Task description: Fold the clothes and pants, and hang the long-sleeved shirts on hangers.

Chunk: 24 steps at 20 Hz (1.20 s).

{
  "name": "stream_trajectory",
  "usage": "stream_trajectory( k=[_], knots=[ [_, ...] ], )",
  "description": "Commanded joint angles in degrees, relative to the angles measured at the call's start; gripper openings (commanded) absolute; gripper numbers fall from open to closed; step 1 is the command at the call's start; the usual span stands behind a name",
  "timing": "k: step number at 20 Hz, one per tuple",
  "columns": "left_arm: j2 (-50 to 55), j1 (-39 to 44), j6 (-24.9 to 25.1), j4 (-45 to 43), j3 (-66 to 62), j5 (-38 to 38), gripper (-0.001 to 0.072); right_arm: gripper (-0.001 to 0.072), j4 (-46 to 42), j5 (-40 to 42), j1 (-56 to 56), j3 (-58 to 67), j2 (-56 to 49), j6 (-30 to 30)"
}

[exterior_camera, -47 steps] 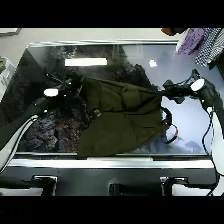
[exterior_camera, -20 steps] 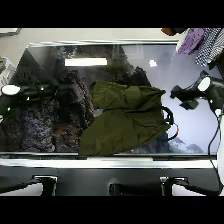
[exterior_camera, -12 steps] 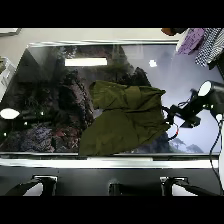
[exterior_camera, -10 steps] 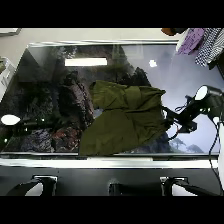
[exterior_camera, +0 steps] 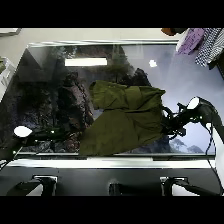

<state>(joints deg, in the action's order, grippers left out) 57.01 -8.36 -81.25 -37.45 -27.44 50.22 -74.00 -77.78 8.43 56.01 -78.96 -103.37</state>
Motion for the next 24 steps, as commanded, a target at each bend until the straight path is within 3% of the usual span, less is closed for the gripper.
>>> stream_trajectory(
  k=[1,6,11,20,21,23,24],
  knots=[
    [1.9,5.95,-2.71,0.17,0.87,-11.52,0.0538,0.0047,-1.03,-0.02,-0.04,-0.61,2.38,0.55],
    [6.86,12.39,1.95,7.45,0.0,-22.93,0.0538,0.0047,-6.19,-2.95,-0.04,-0.63,6.67,0.59],
    [14.43,16.9,13.46,15.87,-6.36,-22.84,0.0538,0.0047,-5.9,-2.6,-0.04,-0.63,6.69,0.72],
    [27.19,22.01,14.01,17.42,-15.58,-18.08,0.0518,0.0047,-4.61,-0.72,-0.04,-0.63,6.69,0.33],
    [27.58,22.67,13.99,17.59,-16.09,-18.05,0.0483,0.0047,-4.44,-0.59,-0.04,-0.63,6.71,0.22],
    [27.8,23.58,14.03,17.55,-16.83,-17.62,0.0271,0.0047,-4.44,-0.22,-0.04,-0.63,6.71,0.07],
    [27.58,23.39,14.05,17.53,-17.11,-17.18,0.0008,0.0047,-4.48,-0.09,-0.04,-0.63,6.71,0.07]
  ],
)
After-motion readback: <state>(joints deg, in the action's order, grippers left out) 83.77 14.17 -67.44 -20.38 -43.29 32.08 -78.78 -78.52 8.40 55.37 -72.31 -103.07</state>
